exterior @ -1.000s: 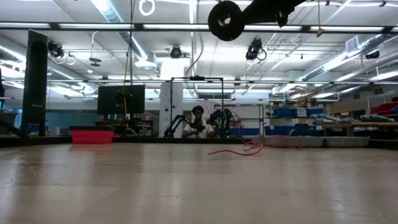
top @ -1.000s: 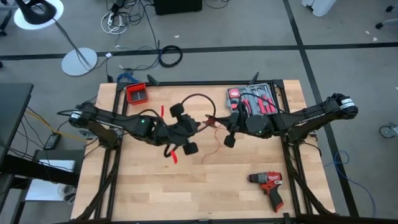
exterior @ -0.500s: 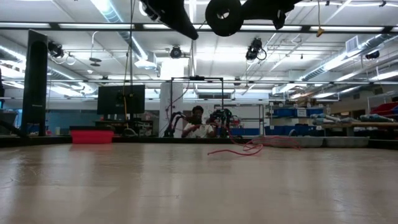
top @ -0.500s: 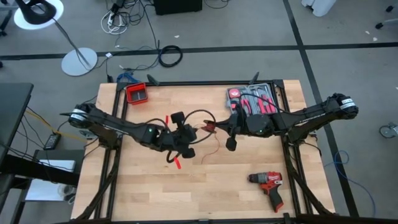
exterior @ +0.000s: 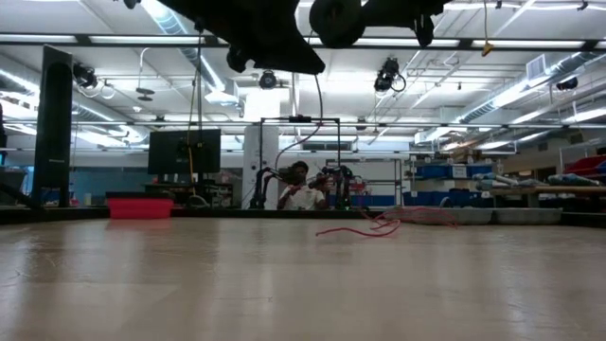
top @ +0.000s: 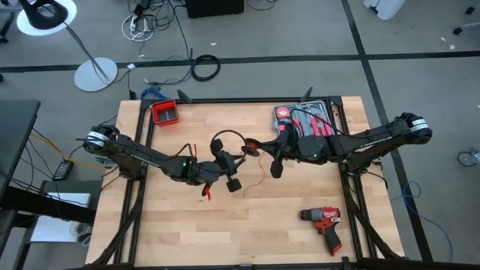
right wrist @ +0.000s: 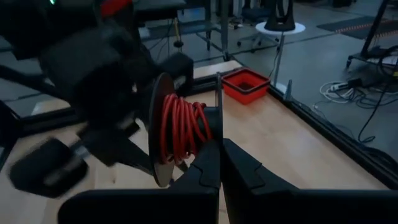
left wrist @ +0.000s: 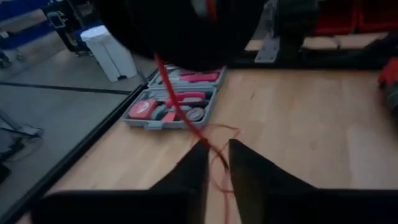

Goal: Coil cords
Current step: Coil the red wire onto the black spool

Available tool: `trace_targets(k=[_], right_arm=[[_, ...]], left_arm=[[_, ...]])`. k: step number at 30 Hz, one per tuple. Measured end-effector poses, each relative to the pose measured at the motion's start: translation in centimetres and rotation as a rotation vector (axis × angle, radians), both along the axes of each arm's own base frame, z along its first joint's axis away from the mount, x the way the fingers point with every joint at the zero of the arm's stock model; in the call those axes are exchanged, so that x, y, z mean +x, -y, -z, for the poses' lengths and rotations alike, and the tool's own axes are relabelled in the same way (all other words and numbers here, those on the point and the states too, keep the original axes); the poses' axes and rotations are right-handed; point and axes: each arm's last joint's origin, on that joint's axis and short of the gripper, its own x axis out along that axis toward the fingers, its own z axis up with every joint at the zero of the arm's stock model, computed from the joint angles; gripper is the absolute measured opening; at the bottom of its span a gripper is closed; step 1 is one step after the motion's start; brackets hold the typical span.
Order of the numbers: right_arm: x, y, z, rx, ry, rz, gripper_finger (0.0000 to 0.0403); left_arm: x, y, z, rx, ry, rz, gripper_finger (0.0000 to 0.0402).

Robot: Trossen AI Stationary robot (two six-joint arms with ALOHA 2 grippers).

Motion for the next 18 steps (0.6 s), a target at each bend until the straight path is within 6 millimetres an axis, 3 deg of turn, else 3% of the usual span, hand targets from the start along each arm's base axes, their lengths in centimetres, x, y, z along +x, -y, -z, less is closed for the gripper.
trace_targets(k=[7,18], right_arm=[[-0.2,0.1,0.5,-0.045,-0.068,0.009,0.0],[-2.4,1.0,0.4,-0.089,-0.2,0.024,0.0]], left_arm=[[-0.1,0.3,0.1,-0.043,-0.003,0.031,0.0129],[-0.7,0.2,0.0,-0.022,-0.056,0.041,0.0133]])
